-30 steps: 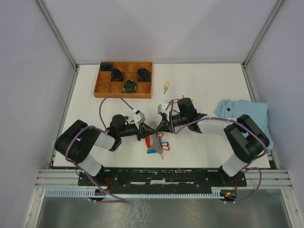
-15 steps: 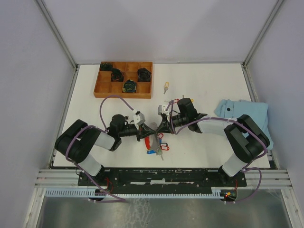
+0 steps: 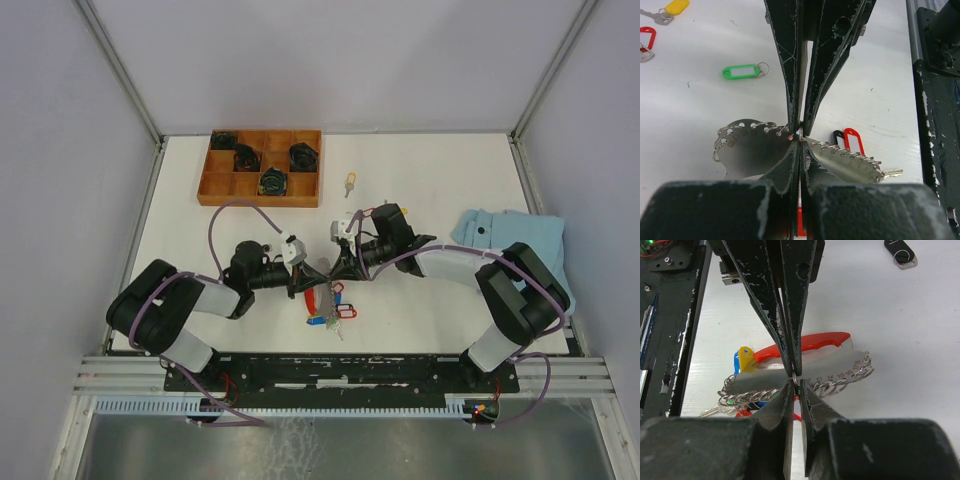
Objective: Put the keys on the keyring
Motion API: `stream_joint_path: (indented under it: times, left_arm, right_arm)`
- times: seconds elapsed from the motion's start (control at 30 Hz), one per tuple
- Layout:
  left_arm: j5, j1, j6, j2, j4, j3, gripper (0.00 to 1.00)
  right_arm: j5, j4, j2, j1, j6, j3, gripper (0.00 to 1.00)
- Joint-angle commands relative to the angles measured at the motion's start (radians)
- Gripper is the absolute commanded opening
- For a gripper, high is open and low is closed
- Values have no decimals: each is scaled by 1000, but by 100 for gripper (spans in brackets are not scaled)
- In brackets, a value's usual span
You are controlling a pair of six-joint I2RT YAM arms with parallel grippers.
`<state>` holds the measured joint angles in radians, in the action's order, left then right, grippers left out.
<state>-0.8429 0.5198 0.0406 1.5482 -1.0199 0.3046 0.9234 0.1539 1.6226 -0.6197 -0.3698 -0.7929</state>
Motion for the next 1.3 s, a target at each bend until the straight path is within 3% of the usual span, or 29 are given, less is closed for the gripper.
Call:
stream_joint_path:
  times: [0.0, 0.27, 0.7, 0.9, 1.0, 1.13, 1.27]
  left_arm:
    - [13, 10, 61, -44, 71, 45, 3]
    - [37, 13, 67, -62, 232, 103, 3]
    - [87, 37, 75, -85, 457, 200, 3]
    - [106, 53, 73, -99, 509, 220, 3]
    - [103, 55, 72, -101, 516, 224, 3]
    - [97, 55, 64, -113, 498, 214, 3]
    - [100, 53, 38, -110, 447, 192, 6]
  right_arm:
    - [-38, -102, -32, 0, -62, -57, 17]
    - [-82, -219, -16, -18, -125, -105, 19]
    - [-115, -244, -5, -39, -147, -135, 21]
    - [-108, -256, 12, -45, -151, -145, 16]
    - [-104, -254, 17, -47, -146, -147, 10]
    - [-113, -257, 32, -47, -142, -149, 2]
    - [-108, -221, 27, -44, -118, -131, 1]
